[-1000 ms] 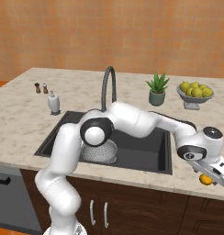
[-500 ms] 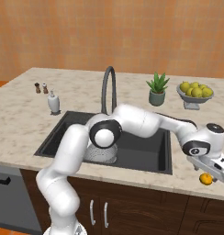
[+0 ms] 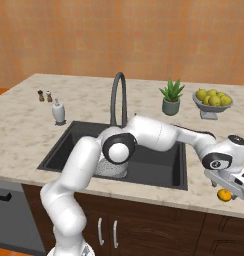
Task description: Put the colander in the sink, put the peach, tangerine in the colander, and turn on the sink faucet and pour water over the colander.
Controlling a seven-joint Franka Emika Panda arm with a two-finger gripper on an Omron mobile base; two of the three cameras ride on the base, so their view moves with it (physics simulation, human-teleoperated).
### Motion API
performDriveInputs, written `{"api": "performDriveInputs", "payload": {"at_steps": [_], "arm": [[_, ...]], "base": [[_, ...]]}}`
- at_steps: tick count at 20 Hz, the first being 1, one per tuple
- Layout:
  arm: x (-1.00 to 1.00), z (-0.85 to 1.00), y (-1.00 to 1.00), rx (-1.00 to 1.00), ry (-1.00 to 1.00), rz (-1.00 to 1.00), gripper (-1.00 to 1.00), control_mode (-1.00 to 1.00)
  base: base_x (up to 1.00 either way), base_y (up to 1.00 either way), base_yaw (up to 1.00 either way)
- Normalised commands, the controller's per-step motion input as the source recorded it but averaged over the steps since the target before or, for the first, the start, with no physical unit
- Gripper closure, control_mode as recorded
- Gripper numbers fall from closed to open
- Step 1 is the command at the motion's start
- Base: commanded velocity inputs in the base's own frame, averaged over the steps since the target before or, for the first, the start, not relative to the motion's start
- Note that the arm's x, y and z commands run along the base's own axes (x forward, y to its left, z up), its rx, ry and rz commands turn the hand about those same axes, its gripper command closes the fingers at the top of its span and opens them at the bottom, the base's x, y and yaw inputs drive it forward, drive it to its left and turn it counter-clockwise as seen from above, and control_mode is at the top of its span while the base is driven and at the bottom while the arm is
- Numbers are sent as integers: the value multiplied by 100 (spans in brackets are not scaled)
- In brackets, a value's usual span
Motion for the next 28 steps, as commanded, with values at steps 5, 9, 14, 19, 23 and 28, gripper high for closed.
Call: {"api": "performDriveInputs", "payload": {"at_steps": [5, 9, 14, 19, 23, 28], "arm": [[-28, -9, 0, 0, 0, 0, -100, -100], [3, -18, 0, 0, 0, 0, -100, -100], [20, -10, 0, 0, 0, 0, -100, -100], [7, -15, 0, 0, 0, 0, -100, -100], [0, -23, 4, 0, 0, 0, -100, -100], [0, -15, 9, 0, 0, 0, 100, -100]], "base": [[0, 0, 0], [0, 0, 0], [0, 0, 0], [0, 0, 0], [0, 0, 0], [0, 0, 0]]}}
